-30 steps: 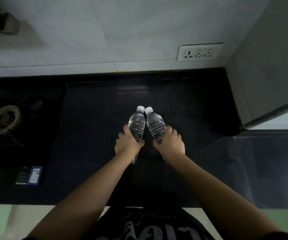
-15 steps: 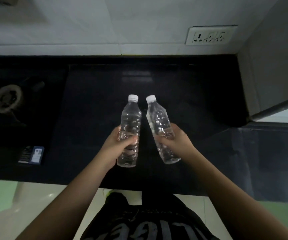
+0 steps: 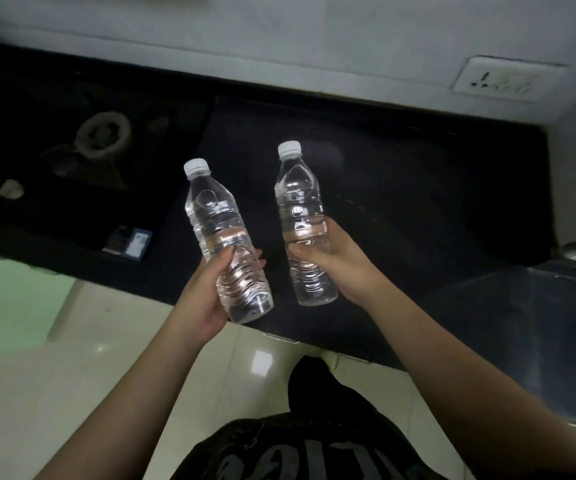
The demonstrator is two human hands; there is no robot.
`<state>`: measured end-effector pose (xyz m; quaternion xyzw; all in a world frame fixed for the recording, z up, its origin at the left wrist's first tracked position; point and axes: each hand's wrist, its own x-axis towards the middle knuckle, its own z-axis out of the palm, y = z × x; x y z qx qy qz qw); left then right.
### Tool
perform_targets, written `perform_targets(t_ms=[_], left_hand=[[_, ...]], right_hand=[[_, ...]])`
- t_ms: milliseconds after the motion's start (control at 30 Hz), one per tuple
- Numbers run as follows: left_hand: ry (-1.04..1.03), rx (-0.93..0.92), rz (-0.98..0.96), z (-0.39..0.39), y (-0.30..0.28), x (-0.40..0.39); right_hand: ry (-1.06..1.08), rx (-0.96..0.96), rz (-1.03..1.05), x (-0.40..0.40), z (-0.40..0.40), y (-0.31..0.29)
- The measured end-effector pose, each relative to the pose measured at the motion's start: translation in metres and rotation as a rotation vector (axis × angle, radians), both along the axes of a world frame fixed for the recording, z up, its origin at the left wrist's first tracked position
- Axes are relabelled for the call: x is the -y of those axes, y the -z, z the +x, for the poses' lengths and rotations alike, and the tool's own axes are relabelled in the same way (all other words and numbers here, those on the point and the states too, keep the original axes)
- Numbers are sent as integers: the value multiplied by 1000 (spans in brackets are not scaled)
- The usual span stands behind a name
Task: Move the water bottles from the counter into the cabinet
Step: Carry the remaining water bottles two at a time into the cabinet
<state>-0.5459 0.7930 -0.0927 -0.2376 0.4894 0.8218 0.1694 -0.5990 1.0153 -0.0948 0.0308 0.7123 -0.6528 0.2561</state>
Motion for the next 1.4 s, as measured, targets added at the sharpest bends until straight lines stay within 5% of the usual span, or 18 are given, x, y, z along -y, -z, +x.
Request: perform_targets(t_ms=[567,967,1400], left_hand=[[-402,-309,-490,257,-35,212],[-794,-137,-843,417,-49,330],[-1003,147,-956,446,-30,431]], right_hand=[[-335,-517,165,242,170,-60],[-722,-579,38,418,268,-62],[-1027,-356,-50,586,276,-10]])
